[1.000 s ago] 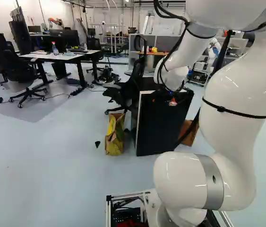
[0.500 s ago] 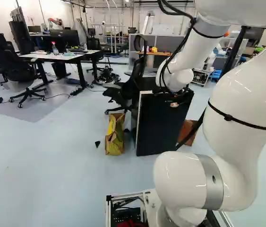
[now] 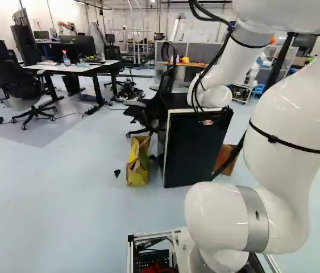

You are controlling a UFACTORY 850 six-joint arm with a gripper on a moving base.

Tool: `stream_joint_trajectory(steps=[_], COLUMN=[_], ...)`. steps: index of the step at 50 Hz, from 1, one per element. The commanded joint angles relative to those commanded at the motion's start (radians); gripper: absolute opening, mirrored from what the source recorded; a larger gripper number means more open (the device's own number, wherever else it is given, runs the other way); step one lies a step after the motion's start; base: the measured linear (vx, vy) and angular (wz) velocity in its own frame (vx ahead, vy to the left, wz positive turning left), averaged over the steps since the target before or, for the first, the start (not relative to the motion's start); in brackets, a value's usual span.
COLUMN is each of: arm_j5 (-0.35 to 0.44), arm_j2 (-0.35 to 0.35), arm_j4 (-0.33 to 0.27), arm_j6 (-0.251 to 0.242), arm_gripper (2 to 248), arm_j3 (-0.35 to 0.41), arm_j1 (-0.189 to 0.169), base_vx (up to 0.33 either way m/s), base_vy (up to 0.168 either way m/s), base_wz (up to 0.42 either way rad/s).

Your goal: Grab a drink from the fridge

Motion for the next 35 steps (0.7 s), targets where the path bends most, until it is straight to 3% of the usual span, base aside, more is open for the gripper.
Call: stream_joint_trajectory(steps=[20, 35], arm_j5=[0.175, 0.241], arm_j2=[-0.045, -0.084], arm_j4=[0.000, 0.000], arm_j6=[0.000, 0.000], arm_gripper=[247, 247], arm_j3=[0.000, -0.007], arm_j1=[0.000, -0.001], base_vx=[0.000, 0.000], base_vy=[0.000, 0.000], base_wz=[0.000, 0.000])
